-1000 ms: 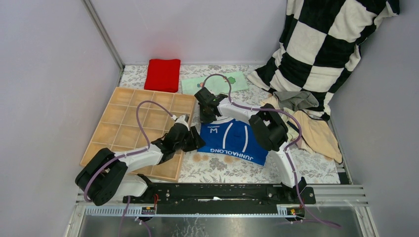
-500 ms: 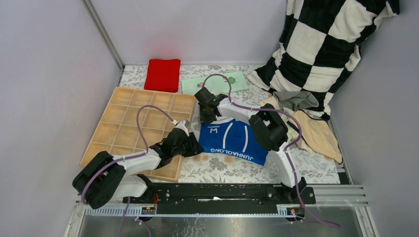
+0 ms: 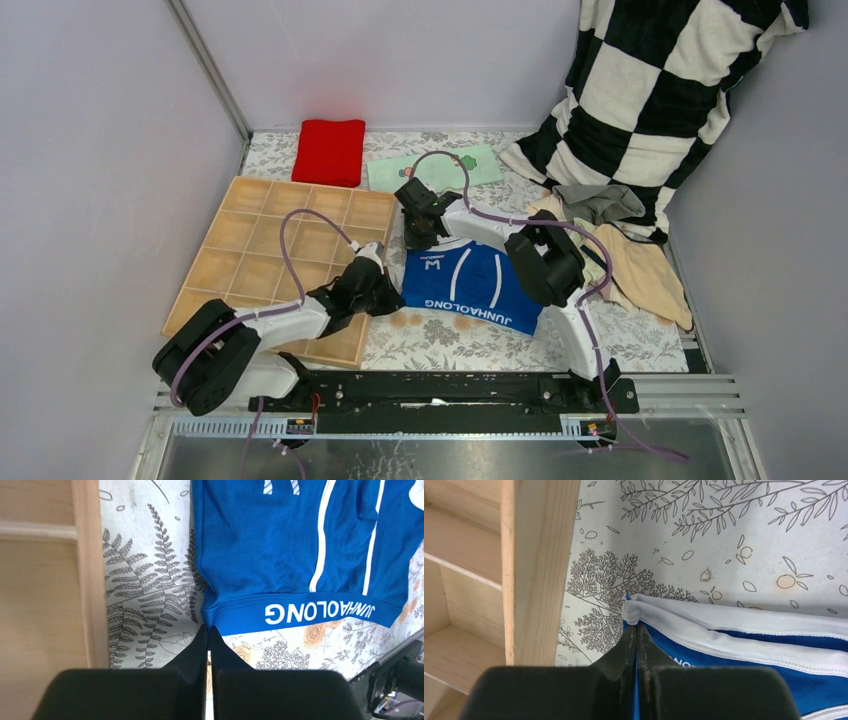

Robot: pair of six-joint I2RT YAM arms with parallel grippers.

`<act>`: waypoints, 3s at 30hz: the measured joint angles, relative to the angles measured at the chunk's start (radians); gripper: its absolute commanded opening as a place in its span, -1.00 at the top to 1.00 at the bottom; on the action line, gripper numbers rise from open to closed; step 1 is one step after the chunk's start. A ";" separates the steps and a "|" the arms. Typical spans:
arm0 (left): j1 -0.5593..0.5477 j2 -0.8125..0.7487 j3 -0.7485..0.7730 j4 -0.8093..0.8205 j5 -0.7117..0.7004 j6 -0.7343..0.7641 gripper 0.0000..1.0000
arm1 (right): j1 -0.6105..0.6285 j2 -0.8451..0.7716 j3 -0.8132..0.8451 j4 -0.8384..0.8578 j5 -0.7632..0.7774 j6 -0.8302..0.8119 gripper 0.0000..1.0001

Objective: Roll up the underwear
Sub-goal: Fold the underwear at the center of the board.

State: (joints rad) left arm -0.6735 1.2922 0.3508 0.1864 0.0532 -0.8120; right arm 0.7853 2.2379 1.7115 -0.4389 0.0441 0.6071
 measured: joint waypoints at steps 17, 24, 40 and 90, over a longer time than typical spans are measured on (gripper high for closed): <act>-0.006 -0.214 0.210 -0.359 -0.097 0.162 1.00 | -0.031 -0.338 -0.201 0.180 -0.028 0.070 1.00; -0.121 -0.194 0.259 -0.468 -0.141 0.178 1.00 | -0.073 -0.486 -0.368 0.213 -0.026 0.113 1.00; -0.352 0.047 0.544 -0.520 -0.207 0.167 1.00 | -0.183 -0.756 -0.664 0.234 -0.027 0.135 1.00; -0.517 0.631 0.947 -0.441 -0.135 0.118 1.00 | -0.480 -0.930 -0.888 0.114 -0.088 0.017 1.00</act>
State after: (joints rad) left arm -1.1904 1.9236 1.2976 -0.2550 -0.0822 -0.6941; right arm 0.3058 1.3079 0.8238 -0.3244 -0.0441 0.6243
